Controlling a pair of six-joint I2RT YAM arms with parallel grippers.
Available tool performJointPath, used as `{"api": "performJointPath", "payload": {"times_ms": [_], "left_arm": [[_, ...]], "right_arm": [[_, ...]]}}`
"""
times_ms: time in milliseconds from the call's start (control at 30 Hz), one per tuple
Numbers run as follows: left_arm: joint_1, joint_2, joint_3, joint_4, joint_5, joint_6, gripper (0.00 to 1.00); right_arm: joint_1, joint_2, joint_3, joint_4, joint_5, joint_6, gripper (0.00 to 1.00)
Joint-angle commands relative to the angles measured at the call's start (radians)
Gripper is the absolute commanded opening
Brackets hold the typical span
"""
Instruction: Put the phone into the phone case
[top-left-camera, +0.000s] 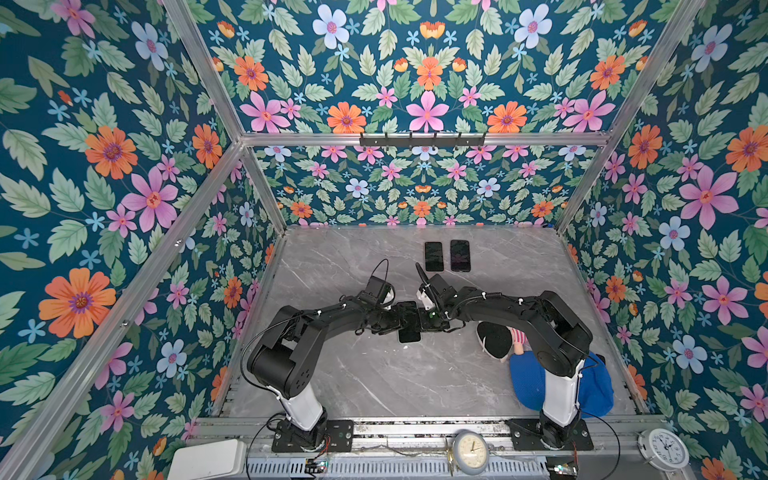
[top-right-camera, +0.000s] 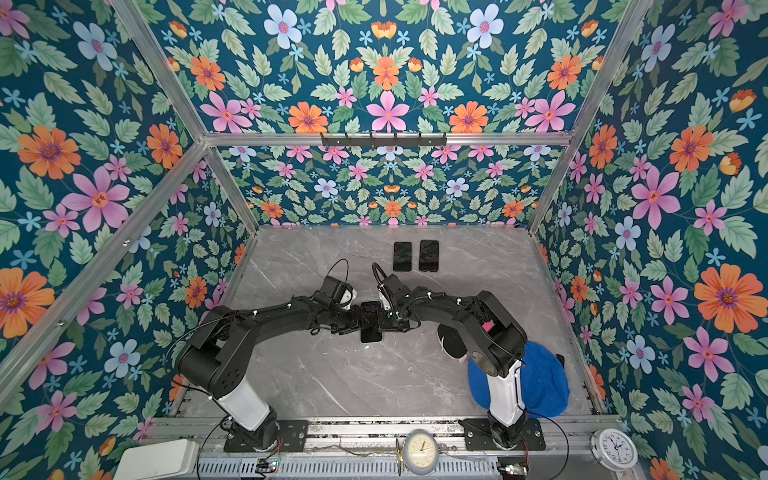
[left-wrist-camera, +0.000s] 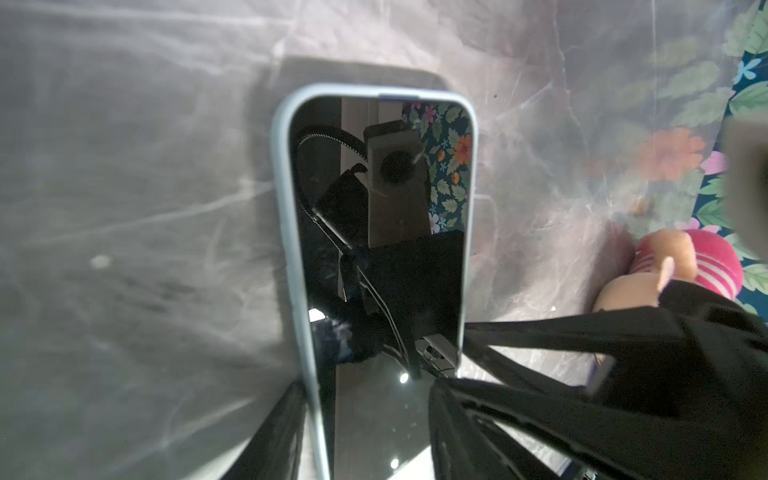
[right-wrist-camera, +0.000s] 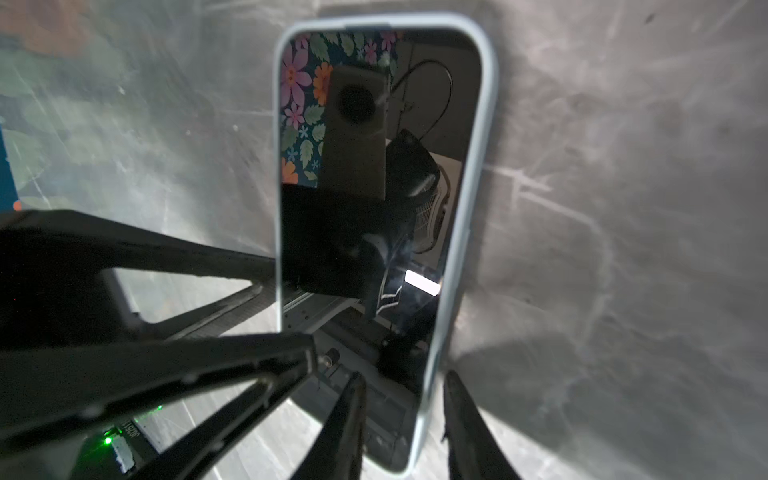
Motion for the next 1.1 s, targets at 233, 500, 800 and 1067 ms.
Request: {"api": "performJointPath", "payload": {"times_ms": [233, 500, 800, 1067], "left_arm": [[-0.015, 0.040, -0.002, -0.010, -0.004, 0.021, 0.34], [-0.033, 0.037, -0.005, -0.002, -0.003, 0.013, 0.28], [-0.036, 0.031, -0.004, -0.002, -0.008, 0.011, 0.28], [-0.037, 0.021, -0.001, -0.018, -0.021, 0.012, 0.29]], "right_arm": [[0.003, 0.006, -0.008, 0.016, -0.029, 0.020, 0.23], [0.012, 0.007, -0.006, 0.020, -0.030, 0.034, 0.10], [0.018, -0.004, -0.017, 0.029, -0.026, 0.043, 0.08], [0.020, -0.030, -0.008, -0.006, -0.006, 0.048, 0.13]]}}
